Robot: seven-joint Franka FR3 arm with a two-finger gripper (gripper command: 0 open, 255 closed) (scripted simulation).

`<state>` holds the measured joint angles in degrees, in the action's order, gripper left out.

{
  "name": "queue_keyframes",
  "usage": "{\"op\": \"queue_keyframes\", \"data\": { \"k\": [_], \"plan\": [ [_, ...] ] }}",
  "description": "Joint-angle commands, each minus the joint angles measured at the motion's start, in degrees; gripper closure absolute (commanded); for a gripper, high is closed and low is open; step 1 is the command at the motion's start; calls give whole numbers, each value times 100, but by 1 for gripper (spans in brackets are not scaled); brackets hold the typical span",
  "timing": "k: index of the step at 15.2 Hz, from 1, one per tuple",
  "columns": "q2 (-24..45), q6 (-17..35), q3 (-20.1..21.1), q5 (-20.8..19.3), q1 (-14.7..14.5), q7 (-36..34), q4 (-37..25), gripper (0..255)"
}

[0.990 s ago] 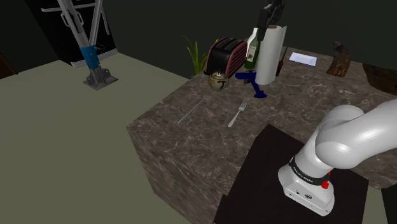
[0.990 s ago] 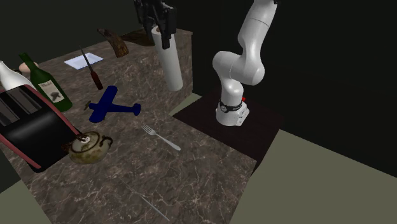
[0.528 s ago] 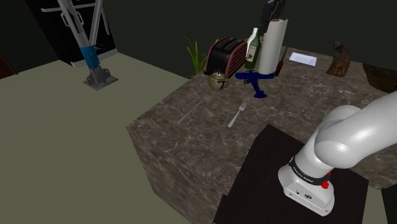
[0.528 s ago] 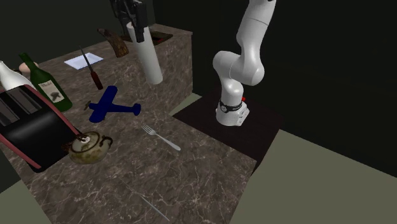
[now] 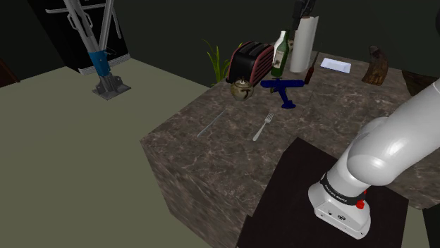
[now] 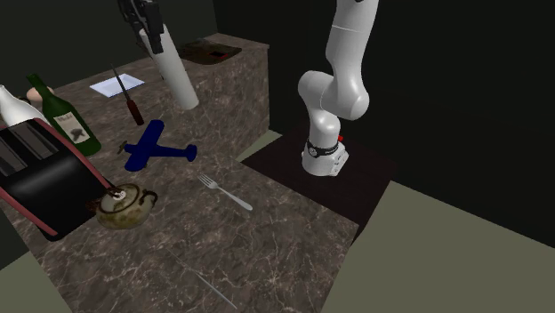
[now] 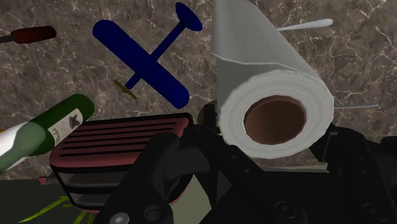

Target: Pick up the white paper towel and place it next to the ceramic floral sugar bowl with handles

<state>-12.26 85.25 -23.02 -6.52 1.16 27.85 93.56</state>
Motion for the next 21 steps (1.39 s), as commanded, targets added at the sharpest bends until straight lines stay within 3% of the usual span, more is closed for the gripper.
{"op": "queue_keyframes", "data": {
  "k": [1,21],
  "plan": [
    [249,-27,-151,77,53,222,-275,255],
    [-192,1554,-131,-110,100,30,1724,255]
  ]
}}
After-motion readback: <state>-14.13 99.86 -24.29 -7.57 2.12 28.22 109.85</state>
